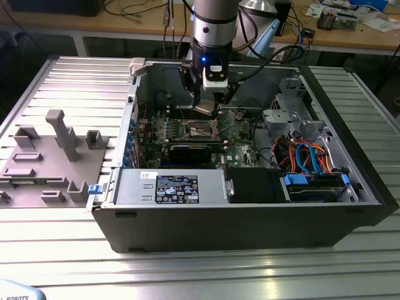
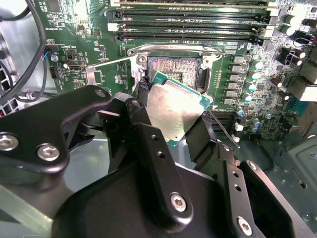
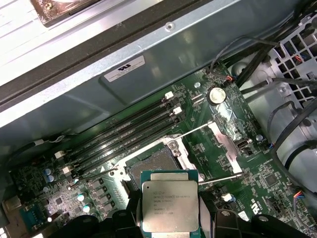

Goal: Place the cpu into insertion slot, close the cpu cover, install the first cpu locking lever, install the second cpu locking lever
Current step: 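Place the cpu into insertion slot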

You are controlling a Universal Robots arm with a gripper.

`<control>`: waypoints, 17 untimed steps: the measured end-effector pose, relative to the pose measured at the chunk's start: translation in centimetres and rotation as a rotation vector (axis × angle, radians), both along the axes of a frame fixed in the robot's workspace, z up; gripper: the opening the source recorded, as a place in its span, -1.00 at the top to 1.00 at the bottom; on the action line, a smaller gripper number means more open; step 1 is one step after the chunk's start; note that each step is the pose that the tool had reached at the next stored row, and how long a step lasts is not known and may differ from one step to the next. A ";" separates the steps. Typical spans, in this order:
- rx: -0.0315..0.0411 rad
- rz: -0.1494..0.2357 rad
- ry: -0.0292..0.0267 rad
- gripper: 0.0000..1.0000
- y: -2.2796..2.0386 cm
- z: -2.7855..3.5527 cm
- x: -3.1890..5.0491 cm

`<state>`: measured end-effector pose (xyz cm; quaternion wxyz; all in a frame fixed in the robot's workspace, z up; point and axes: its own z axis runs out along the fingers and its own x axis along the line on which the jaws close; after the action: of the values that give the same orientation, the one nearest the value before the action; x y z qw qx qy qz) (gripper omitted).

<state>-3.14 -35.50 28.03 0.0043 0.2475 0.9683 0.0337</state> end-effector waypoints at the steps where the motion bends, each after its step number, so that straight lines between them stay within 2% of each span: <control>1: -0.0002 -0.001 0.0000 -0.09 0.00 0.00 0.00; 17: -0.0021 -0.019 0.0000 -0.09 0.00 -0.07 0.00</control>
<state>-3.14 -35.50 27.96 0.0049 0.2567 0.9659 0.0326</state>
